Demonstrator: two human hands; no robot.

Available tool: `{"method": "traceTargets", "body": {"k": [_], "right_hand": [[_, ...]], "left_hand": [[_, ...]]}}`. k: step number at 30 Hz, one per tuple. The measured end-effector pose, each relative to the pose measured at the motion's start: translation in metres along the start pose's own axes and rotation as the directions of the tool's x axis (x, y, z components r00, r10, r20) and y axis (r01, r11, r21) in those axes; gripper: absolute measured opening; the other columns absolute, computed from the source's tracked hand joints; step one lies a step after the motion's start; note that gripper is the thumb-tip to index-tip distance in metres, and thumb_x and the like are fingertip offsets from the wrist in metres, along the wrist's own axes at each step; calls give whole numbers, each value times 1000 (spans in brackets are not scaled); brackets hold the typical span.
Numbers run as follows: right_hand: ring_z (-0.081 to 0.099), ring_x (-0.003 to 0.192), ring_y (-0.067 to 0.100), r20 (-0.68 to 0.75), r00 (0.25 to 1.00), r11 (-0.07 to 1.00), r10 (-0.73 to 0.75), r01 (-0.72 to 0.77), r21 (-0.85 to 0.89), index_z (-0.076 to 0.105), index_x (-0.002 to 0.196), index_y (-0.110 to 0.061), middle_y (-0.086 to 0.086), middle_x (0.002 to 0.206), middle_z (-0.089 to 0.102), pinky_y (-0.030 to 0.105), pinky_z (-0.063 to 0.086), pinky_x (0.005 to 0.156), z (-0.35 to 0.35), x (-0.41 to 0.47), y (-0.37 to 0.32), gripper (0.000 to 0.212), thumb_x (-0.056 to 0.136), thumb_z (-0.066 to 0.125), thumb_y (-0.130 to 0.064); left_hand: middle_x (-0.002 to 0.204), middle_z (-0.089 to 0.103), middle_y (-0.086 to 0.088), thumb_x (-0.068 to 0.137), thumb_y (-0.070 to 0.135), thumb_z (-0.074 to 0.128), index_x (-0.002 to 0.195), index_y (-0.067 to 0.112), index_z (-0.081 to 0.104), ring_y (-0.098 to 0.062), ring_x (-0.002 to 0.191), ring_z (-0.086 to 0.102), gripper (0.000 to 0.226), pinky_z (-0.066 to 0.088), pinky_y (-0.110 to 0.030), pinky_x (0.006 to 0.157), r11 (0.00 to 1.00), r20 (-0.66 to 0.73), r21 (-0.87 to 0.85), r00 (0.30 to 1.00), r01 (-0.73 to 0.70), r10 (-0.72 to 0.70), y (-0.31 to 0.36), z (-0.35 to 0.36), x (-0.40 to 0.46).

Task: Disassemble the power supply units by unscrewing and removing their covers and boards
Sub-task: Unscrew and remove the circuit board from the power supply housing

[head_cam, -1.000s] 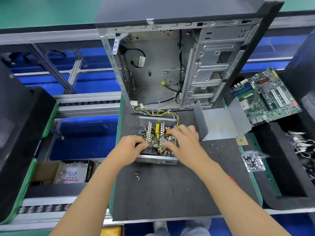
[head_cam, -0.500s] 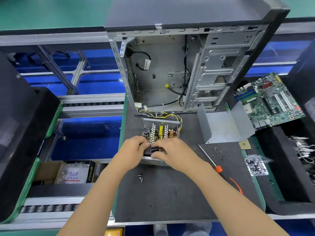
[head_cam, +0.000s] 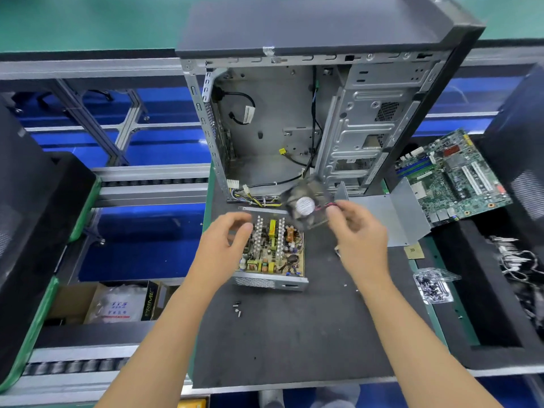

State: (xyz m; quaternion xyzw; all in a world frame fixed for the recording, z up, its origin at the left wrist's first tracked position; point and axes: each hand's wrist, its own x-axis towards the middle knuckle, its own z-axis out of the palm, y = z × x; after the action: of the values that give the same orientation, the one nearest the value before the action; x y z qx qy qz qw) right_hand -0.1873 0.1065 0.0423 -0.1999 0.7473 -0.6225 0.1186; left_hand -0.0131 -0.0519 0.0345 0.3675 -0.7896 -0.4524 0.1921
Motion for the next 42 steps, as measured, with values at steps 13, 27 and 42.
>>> {"method": "traceTargets", "body": {"k": [13,27,42], "right_hand": [[64,93,27,-251,968,834,19,-153,-530,69,107,-14,3,87,71,35,48,80,-77,60,74,27,91,66,-36],[52,95,43,-156,936,493,-315,21,-870,60,112,-3,20,108,58,50,41,73,-110,-10,69,42,83,76,-29],[56,83,15,47,964,682,260,-149,-716,65,103,-23,-6,90,57,30,40,68,-116,-68,83,20,87,71,-35]], "left_hand": [[88,61,11,92,19,71,90,31,64,-1,79,58,14,48,-13,71,994,-13,95,998,59,-58,-42,33,-8],[71,64,16,93,38,67,75,30,60,-2,61,54,21,45,-12,57,993,92,48,990,107,-111,-45,35,-12],[63,61,10,96,44,61,73,25,63,-4,53,47,30,38,-14,51,980,104,107,979,166,-177,-38,36,-14]]}}
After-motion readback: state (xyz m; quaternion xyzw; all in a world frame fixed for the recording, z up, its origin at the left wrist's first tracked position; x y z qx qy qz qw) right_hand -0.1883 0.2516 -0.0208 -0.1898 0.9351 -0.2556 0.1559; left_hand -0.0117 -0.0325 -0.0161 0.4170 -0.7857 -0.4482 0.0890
